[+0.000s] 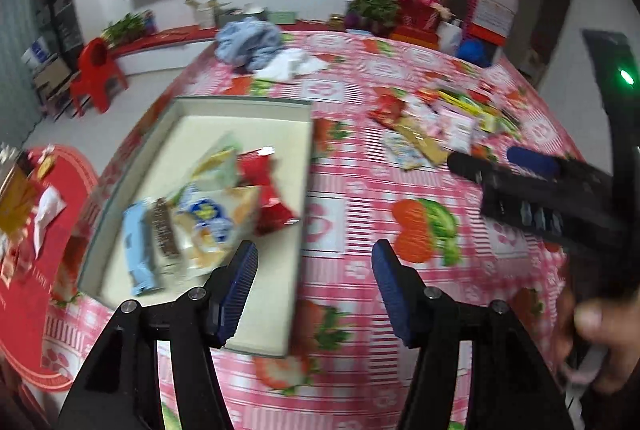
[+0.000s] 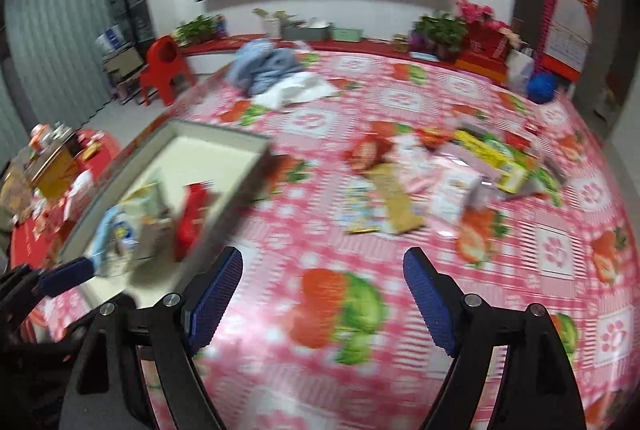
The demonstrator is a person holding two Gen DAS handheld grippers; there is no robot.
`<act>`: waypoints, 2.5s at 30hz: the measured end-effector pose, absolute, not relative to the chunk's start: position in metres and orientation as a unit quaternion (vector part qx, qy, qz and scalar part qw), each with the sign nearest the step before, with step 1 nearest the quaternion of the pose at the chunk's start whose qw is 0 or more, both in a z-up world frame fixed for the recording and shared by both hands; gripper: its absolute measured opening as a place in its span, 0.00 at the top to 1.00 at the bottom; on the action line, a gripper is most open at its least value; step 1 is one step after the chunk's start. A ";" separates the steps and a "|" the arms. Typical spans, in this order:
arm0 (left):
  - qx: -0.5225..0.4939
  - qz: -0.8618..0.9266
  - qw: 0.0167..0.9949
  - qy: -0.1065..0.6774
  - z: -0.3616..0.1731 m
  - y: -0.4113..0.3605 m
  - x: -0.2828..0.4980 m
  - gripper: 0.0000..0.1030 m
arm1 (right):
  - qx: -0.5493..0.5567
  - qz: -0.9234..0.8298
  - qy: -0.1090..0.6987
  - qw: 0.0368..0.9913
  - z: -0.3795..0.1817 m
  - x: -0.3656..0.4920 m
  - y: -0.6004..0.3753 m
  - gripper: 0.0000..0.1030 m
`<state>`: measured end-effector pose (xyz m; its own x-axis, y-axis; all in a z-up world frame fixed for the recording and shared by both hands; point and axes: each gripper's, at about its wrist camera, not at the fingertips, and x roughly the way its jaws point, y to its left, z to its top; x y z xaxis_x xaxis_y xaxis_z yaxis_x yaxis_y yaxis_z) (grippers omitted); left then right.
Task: Organize snacks
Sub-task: 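Grasp the white cranberry biscuit packet with the right gripper while the left gripper grasps the yellow bar, then carry the yellow bar and cranberry packet over the white tray with both grippers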
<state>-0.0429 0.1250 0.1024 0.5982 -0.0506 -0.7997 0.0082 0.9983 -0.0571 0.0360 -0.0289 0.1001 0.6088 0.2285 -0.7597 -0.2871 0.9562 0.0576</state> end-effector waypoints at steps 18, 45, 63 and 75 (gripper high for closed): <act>-0.012 -0.033 0.859 0.512 0.067 0.075 0.016 0.38 | 0.000 0.021 0.526 0.850 0.017 0.194 -0.090 0.32; 0.010 -0.013 0.822 0.569 0.010 -0.026 0.177 0.72 | 0.008 0.012 0.458 0.889 0.012 0.030 -0.198 0.62; 0.042 -0.088 0.832 0.547 0.021 0.038 -0.066 0.75 | -0.024 0.058 0.472 0.879 0.012 -0.065 -0.141 0.62; 0.026 -0.081 0.859 0.506 0.018 0.043 -0.083 0.75 | -0.031 0.065 0.483 0.872 0.013 -0.099 -0.121 0.62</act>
<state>-0.0832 0.0431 0.0183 0.4756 -0.1116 -0.8726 0.1651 0.9856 -0.0361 -0.0988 -0.1209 0.0131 0.5243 0.0840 -0.8474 -0.1435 0.9896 0.0093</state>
